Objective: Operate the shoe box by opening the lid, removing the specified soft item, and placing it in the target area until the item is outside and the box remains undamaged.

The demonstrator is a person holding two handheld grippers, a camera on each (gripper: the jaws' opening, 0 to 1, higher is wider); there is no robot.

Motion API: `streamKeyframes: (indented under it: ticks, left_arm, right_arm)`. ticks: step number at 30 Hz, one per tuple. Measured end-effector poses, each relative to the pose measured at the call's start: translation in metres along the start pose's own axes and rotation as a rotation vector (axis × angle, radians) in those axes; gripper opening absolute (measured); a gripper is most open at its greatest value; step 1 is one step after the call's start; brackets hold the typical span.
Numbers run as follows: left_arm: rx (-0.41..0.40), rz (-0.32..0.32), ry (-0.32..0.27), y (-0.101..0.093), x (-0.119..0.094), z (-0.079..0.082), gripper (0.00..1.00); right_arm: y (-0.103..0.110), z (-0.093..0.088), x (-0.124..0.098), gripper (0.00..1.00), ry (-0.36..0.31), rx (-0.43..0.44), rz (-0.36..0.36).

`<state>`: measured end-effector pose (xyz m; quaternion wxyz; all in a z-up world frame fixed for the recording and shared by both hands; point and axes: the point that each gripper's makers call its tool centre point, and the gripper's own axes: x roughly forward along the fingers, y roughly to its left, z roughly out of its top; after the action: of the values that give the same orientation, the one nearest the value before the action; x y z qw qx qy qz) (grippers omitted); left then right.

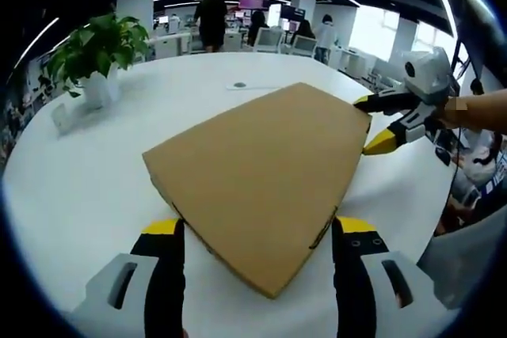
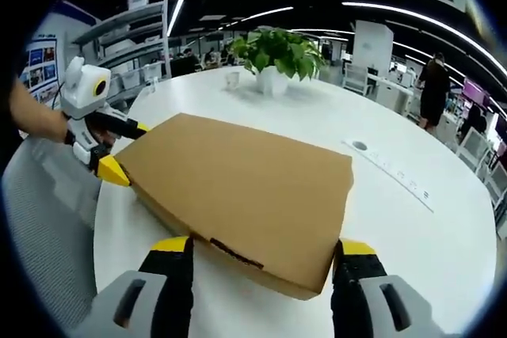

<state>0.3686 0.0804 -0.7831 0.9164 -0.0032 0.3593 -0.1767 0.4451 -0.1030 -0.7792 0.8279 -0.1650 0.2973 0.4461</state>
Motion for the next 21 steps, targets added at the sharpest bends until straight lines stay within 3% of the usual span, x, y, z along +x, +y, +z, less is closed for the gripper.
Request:
streamKeyframes:
  ticks: [13, 21]
  left_arm:
    - [0.058, -0.063, 0.039, 0.016, -0.004, -0.001, 0.78]
    - [0.097, -0.106, 0.063, 0.028, -0.008, -0.004, 0.78]
  right_arm:
    - [0.015, 0.0, -0.002, 0.65, -0.002, 0.051, -0.028]
    - [0.027, -0.002, -0.004, 0.59, 0.012, 0.039, -0.036]
